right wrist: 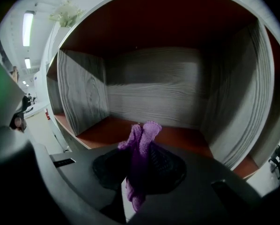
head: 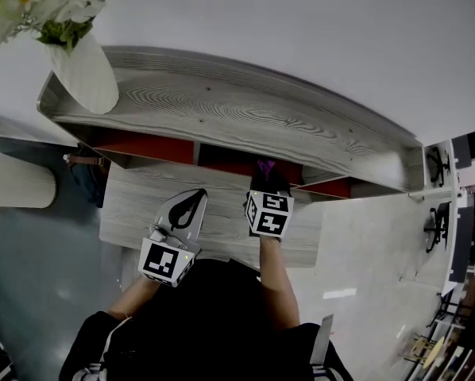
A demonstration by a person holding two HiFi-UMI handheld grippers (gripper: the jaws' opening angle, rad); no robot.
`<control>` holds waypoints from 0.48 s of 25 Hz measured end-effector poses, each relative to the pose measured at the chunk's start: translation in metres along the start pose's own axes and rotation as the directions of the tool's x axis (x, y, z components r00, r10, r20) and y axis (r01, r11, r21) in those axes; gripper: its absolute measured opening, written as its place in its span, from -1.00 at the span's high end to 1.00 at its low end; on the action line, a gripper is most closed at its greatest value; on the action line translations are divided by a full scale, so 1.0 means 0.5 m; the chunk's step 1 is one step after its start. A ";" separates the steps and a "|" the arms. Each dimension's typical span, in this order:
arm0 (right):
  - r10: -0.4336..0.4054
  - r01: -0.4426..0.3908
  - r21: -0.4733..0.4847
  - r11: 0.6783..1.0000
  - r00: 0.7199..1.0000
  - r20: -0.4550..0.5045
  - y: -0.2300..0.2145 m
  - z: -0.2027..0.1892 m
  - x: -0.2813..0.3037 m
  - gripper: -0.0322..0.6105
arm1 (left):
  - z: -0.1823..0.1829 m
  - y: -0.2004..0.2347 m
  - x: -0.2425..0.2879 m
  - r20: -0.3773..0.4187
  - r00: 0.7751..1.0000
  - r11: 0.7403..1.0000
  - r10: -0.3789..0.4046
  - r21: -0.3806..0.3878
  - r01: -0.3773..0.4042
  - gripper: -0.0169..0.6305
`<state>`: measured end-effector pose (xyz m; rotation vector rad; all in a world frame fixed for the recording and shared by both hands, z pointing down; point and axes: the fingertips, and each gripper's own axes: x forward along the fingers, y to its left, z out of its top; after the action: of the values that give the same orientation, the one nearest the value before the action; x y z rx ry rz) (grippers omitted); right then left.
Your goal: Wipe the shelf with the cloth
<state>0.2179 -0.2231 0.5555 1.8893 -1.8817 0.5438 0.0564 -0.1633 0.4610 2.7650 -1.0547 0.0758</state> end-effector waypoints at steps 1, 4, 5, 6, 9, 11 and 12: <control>0.011 -0.011 -0.008 1.000 1.000 -0.002 0.012 0.002 0.003 0.75 | 0.000 0.005 -0.006 0.001 1.000 1.000 0.008 0.000 -0.008 0.95; 0.037 -0.037 -0.036 0.999 0.999 -0.009 0.048 0.005 0.012 0.75 | 0.000 0.021 -0.023 0.011 0.999 0.999 0.033 -0.003 -0.033 0.95; 0.043 -0.044 -0.045 0.998 0.999 -0.010 0.059 0.006 0.015 0.75 | 0.000 0.026 -0.028 0.014 0.999 0.999 0.040 -0.003 -0.040 0.95; 0.051 -0.051 -0.054 0.997 0.999 -0.012 0.070 0.008 0.018 0.75 | 0.000 0.030 -0.034 0.016 0.999 0.999 0.046 -0.004 -0.046 0.95; 0.076 -0.077 -0.074 0.994 0.997 -0.017 0.104 0.014 0.026 0.75 | -0.001 0.043 -0.052 0.020 0.998 0.998 0.061 -0.014 -0.061 0.95; 0.095 -0.096 -0.086 0.992 0.995 -0.018 0.126 0.018 0.031 0.75 | 0.000 0.052 -0.064 0.020 0.997 0.997 0.074 -0.012 -0.074 0.95; 0.104 -0.106 -0.093 0.990 0.994 -0.019 0.138 0.020 0.034 0.75 | 0.001 0.057 -0.070 0.019 0.997 0.997 0.080 -0.006 -0.080 0.95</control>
<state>0.1491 -0.2428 0.5578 1.7304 -1.9705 0.4909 0.0115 -0.1614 0.4606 2.7235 -1.1690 0.0574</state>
